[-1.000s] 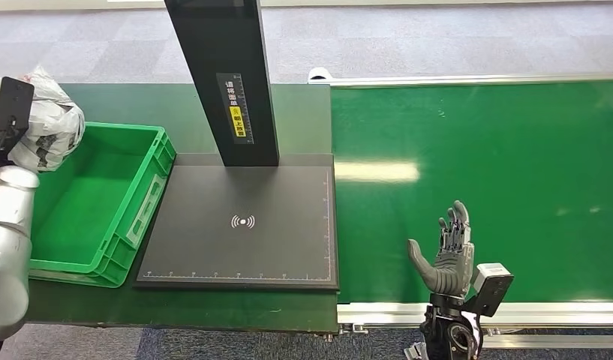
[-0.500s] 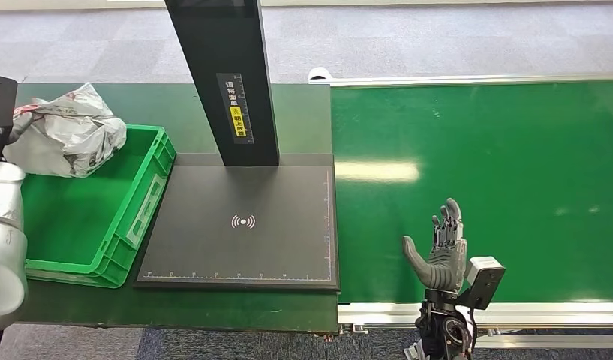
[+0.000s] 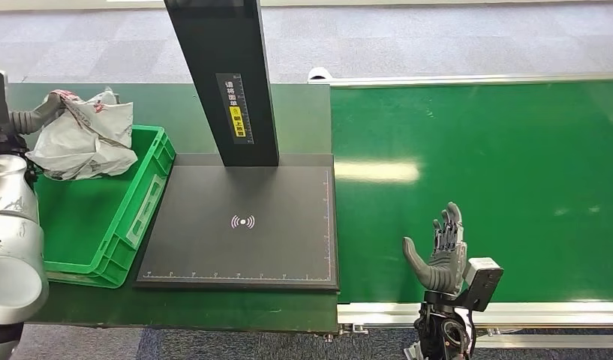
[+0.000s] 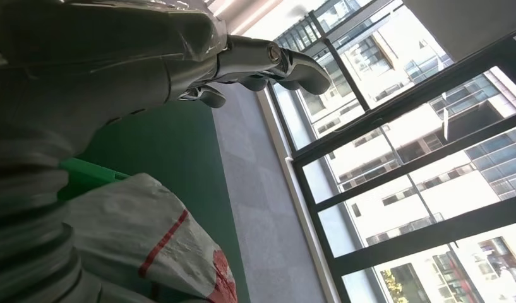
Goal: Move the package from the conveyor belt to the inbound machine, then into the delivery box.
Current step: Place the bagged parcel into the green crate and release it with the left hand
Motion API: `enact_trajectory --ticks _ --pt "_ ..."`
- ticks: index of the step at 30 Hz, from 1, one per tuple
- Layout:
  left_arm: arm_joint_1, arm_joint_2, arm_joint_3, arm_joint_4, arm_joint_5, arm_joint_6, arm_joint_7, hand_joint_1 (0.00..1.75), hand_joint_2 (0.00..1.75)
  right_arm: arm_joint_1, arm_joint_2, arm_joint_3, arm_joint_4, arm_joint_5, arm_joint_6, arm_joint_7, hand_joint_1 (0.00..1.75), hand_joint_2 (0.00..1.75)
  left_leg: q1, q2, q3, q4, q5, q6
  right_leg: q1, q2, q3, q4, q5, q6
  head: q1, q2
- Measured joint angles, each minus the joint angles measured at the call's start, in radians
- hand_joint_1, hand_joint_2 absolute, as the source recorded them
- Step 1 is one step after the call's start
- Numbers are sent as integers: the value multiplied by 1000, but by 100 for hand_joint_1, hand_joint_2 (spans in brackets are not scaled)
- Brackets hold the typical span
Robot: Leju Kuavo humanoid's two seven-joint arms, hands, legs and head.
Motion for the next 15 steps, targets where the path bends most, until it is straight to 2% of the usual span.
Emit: enact_trajectory --ticks 6,15 --pt "3 -27 3 -20 -19 27 62 0 175 9 0 -3 0 -4 -3 0 0 175 0 0 0 0 0 0 0 0 0 0 0 0 0 0" --pt "-4 -36 1 -9 -48 74 124 0 175 18 -2 -11 0 -10 -10 0 0 175 0 0 0 0 0 0 0 0 0 0 0 0 0 0"
